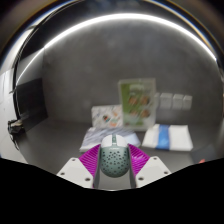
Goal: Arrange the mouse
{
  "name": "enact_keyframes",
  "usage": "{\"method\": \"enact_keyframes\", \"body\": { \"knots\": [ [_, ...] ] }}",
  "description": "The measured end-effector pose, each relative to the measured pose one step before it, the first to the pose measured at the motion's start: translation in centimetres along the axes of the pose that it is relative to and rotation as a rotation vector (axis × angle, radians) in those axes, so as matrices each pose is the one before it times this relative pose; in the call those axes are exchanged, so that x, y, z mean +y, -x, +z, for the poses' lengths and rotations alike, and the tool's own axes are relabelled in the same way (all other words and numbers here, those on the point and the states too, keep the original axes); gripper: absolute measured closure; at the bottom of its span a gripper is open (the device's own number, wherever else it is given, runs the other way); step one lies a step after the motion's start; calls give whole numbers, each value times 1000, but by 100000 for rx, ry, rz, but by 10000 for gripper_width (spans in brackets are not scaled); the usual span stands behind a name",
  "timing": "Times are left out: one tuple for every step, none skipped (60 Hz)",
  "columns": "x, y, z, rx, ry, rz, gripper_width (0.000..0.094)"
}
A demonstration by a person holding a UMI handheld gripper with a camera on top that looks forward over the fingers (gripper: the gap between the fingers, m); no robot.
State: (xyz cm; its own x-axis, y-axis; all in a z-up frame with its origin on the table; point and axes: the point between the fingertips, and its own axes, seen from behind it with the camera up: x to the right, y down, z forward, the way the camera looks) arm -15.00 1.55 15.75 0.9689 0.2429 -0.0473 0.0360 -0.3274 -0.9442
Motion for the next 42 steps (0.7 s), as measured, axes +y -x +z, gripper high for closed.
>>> {"method": "enact_keyframes", "body": {
  "knots": [
    [-1959,-1409,-650,1545,-2318,-1519,516],
    [-1174,-1575,-1126,1778,-3042,-2201,518],
    [-1275,-2057,-658,2203,-2651,-2317,518],
    [-1191,-2223,-638,2627,-2494,-2454,518],
    [-949,-2411,-446,2924,-2164,-2252,519],
    [-671,-2536,-369,3010,-1705,-1936,520],
    [-447,-2642,-338,3021,-1241,-1573,520],
    [-331,-2655,226,2825,-501,-1234,521],
    [-4,-2580,-203,2714,-653,-1017,521],
    [177,-2446,-190,2498,-401,-959,521],
    [346,-2453,-50,2384,-269,-925,521],
    [564,-2507,344,1838,-134,-632,523],
    [178,-2150,-595,2096,901,-389,523],
    [895,-2113,253,1655,769,201,521],
    [1009,-1971,348,1394,1249,665,521],
    [1151,-1846,308,991,1537,985,522],
    [1228,-1643,368,502,1637,1250,521],
    [1326,-1427,515,116,1836,1631,521],
    [1390,-1337,586,-43,2232,1846,521],
    [1524,-1244,586,-7,2795,1819,521],
    [2426,-1400,1922,38,2735,1545,522],
    [1656,-1114,639,349,3417,1348,521],
    [1354,-1308,323,-19,3033,775,521],
    [1394,-958,586,-69,2627,-130,520],
    [1281,-745,521,-178,2232,-610,521],
    [1173,-619,463,-292,1933,-633,521],
    [1066,-479,367,-466,1862,-428,520],
    [985,-287,429,-791,1892,-385,521],
    [924,-140,356,-1284,1811,-439,521],
    [857,-48,331,-1523,1667,-394,521],
    [997,214,955,-1546,1150,-87,519],
    [630,-68,288,-1519,1153,8,519],
    [532,-102,233,-1380,977,224,518],
    [459,-151,181,-1126,882,364,517],
    [424,-162,134,-885,646,498,516],
    [357,-180,166,-730,369,479,516],
    [282,-161,152,-577,261,473,516],
    [267,-169,121,-461,213,620,514],
    [77,170,235,168,272,476,515],
    [354,-6,399,-199,-103,844,513],
    [202,-180,78,-32,187,536,511],
    [188,-145,64,7,298,550,505]
  ]
}}
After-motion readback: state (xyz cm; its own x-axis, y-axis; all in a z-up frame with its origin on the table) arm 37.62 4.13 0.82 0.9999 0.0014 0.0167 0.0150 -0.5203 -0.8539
